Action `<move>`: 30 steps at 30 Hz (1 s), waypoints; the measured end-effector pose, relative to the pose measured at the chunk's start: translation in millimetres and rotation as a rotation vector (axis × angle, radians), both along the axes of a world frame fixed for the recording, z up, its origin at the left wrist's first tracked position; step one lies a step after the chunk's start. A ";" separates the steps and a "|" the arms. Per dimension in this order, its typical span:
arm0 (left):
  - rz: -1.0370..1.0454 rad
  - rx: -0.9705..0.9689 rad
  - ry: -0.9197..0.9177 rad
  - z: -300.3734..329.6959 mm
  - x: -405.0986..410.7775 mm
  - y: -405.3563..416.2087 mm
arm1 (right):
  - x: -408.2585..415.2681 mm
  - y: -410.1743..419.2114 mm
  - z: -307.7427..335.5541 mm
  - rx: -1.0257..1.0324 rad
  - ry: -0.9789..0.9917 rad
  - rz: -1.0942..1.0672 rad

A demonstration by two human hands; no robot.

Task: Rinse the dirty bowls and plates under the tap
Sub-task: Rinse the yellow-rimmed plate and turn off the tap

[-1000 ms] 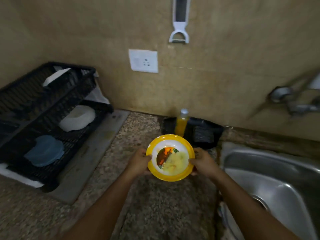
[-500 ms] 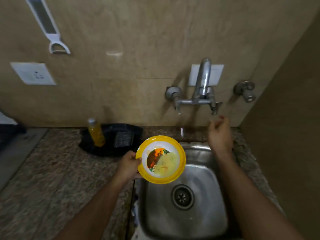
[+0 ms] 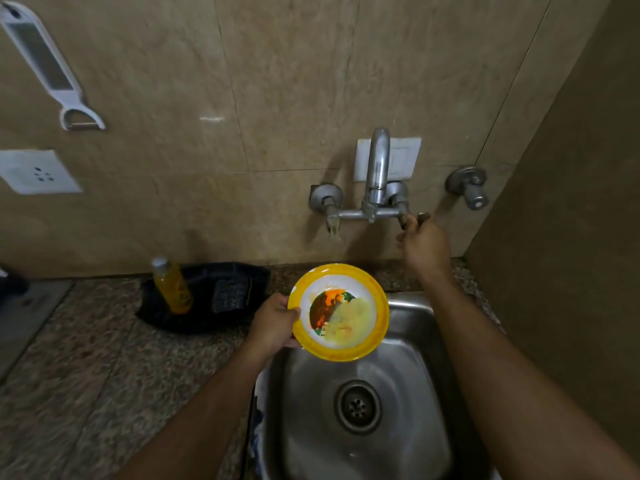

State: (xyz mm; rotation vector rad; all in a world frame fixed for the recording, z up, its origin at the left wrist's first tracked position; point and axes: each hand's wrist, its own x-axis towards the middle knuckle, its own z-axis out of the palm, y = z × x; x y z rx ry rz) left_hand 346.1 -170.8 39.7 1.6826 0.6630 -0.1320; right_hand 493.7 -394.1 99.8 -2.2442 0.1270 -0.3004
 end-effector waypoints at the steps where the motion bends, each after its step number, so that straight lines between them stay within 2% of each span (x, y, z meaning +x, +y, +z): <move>1: -0.003 0.001 0.005 -0.7 1.4 -0.7 | 2.7 -1.5 -3.4 0.028 0.002 0.008; 8: -0.026 -0.050 0.002 -6.5 4.5 -9.8 | 8.4 -5.7 -9.5 0.097 0.025 0.024; 15: -0.032 -0.016 -0.024 -8.3 7.0 -18.0 | -9.1 -4.6 -1.9 0.129 0.073 0.043; 19: -0.029 -0.046 -0.056 -11.1 9.7 -22.3 | -70.5 0.5 -20.9 -0.084 -0.025 0.000; 21: -0.023 -0.055 -0.057 -13.8 11.4 -25.2 | -89.7 7.3 -42.6 -0.198 0.010 0.217; 24: -0.063 -0.038 -0.067 -18.1 14.1 -30.5 | -88.8 18.0 -78.6 -0.492 0.164 0.586; 26: -0.058 -0.031 -0.083 -20.0 18.1 -33.9 | -90.4 28.2 -96.3 -0.621 0.112 0.712; 30: -0.057 0.036 -0.093 -19.7 27.7 -31.1 | -120.0 20.3 -114.2 -0.678 0.022 0.978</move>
